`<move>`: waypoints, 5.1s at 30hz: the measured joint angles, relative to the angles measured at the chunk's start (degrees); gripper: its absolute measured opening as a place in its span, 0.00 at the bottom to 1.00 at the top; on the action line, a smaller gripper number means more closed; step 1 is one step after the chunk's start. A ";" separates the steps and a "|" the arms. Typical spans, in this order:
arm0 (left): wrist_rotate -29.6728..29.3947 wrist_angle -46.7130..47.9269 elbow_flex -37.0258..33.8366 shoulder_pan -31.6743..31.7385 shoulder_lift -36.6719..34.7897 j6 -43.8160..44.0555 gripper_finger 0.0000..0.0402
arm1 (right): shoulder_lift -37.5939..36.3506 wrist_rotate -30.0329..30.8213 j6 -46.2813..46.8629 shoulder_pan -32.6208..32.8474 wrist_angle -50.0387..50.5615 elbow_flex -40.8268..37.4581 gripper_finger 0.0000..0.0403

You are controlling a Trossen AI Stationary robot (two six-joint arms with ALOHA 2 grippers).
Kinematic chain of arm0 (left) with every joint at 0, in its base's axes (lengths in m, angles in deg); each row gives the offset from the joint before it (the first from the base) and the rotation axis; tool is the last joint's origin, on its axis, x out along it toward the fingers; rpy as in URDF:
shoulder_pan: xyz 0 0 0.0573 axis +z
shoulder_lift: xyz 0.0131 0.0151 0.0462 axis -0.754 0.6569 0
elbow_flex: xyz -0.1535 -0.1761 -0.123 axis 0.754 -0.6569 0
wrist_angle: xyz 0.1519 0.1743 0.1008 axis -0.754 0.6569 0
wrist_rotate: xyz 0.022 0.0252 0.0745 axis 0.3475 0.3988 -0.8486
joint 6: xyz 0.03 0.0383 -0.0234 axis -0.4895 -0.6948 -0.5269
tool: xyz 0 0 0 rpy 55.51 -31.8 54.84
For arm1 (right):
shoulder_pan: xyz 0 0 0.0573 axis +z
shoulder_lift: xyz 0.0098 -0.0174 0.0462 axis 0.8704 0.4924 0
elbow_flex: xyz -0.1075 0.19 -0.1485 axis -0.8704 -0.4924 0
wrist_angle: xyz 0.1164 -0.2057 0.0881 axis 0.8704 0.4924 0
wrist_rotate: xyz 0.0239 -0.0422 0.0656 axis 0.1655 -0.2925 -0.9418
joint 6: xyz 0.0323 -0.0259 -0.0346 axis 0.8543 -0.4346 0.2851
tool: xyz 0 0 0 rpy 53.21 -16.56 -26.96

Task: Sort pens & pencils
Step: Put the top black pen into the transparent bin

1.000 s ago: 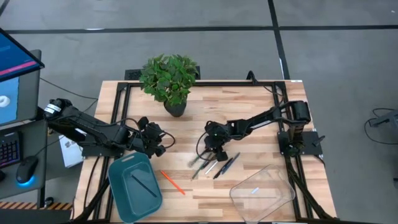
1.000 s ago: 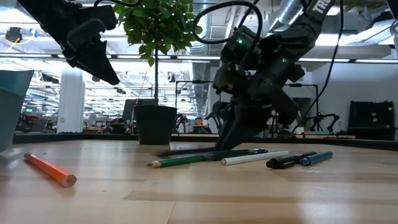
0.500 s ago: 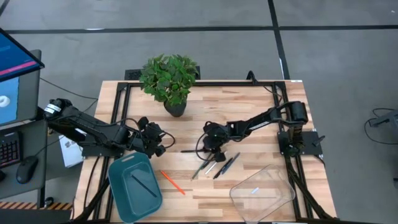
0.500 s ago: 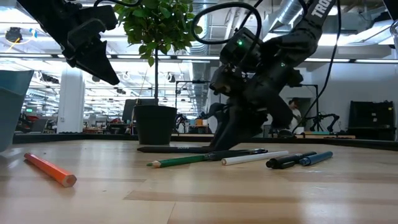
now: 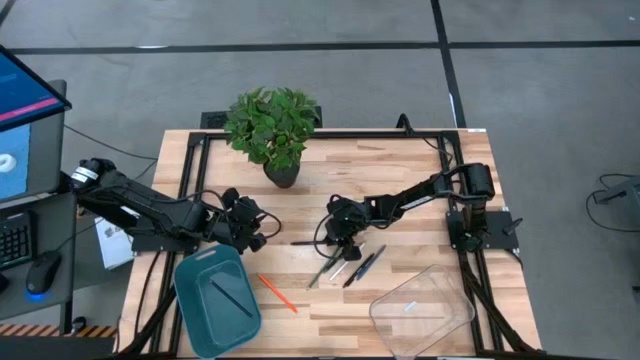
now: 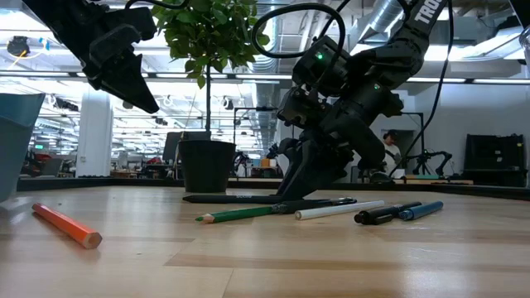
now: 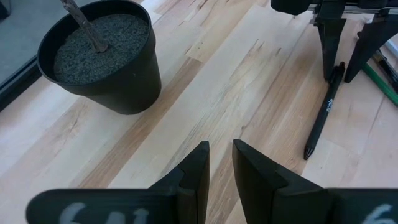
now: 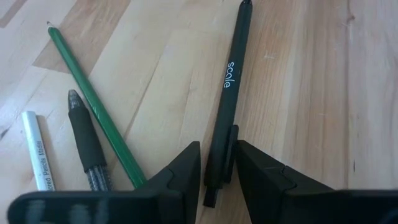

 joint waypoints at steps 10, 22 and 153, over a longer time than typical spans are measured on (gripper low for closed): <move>0.00 0.00 0.00 0.00 0.00 -0.05 0.16 | 0.00 -0.04 0.02 0.00 0.10 0.02 0.31; 0.02 0.01 0.00 0.00 0.00 -0.05 0.16 | -0.02 0.00 0.07 -0.02 0.12 0.02 0.18; -3.63 6.73 0.02 -9.05 -0.04 10.02 0.16 | -35.24 11.75 17.73 24.93 60.36 17.58 0.19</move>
